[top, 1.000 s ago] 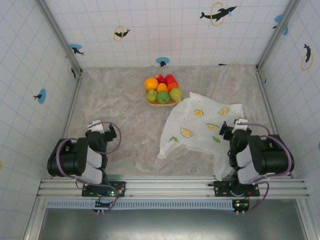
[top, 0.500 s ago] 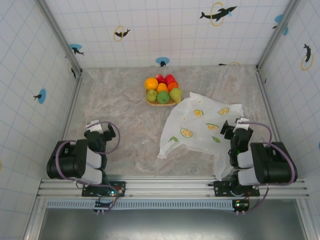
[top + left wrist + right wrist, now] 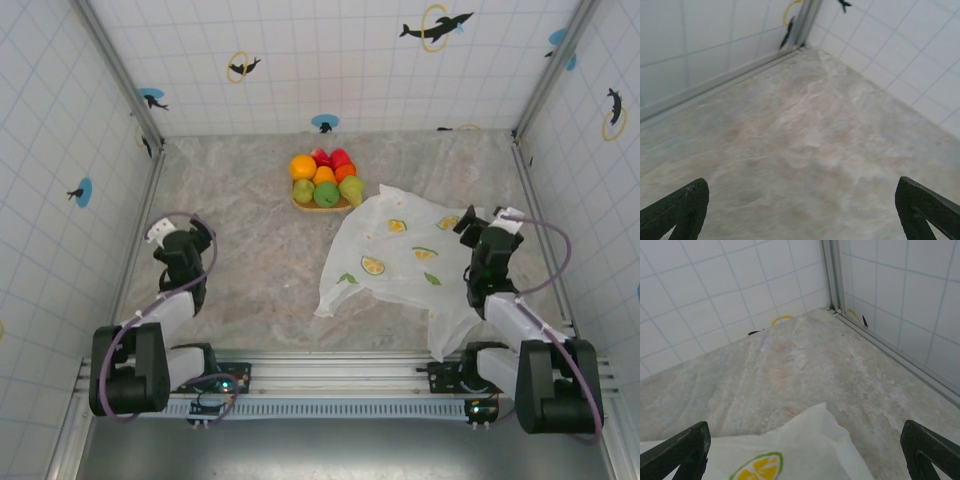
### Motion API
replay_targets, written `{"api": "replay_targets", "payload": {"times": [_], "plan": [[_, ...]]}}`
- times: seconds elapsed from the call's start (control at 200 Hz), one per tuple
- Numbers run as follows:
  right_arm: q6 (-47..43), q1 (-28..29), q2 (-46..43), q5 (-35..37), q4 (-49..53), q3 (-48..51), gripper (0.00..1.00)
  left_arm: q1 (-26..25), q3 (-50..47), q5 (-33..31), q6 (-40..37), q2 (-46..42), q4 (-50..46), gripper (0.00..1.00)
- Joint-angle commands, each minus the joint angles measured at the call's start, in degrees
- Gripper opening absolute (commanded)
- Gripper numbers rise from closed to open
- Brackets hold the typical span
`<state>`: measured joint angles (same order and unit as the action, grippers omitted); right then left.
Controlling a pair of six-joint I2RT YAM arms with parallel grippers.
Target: Place the fruits into the plastic bag
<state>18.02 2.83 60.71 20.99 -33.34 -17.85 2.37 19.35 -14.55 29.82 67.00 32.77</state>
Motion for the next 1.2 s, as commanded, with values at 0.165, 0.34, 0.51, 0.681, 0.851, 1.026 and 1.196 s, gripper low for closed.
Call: {"api": "replay_targets", "payload": {"times": [0.165, 0.34, 0.51, 0.681, 0.851, 1.026, 1.196], "plan": [[0.93, 5.46, -1.7, -4.55, 20.45, -11.0, 1.0, -0.21, 10.99, 22.01, 11.42, -5.09, -17.44, 0.97], [-0.62, 9.18, -0.56, -7.97, 30.05, -17.62, 0.99, -2.62, 18.34, 29.35, 7.95, -4.88, -27.33, 0.98], [-2.68, 13.83, 4.14, -10.03, 41.55, -25.77, 0.99, -6.72, 24.54, 34.99, 3.29, -3.62, -36.67, 0.96], [-2.96, 18.87, 7.99, -9.48, 49.14, -29.56, 0.98, -19.28, 26.87, 33.05, -1.78, -1.66, -44.88, 0.93], [1.36, 21.59, 9.37, -11.95, 50.72, -26.28, 0.97, -33.69, 19.55, 30.84, -2.9, -2.94, -43.54, 0.93], [6.12, 22.39, 9.78, -16.29, 47.58, -18.99, 0.92, -47.26, 13.73, 26.44, -2.8, -2.11, -41.61, 0.94], [6.55, 22.73, 10.2, -16.25, 45.12, -15.84, 0.91, -56.03, 11.8, 23.05, -3.11, 2.97, -37.4, 0.96]]}}
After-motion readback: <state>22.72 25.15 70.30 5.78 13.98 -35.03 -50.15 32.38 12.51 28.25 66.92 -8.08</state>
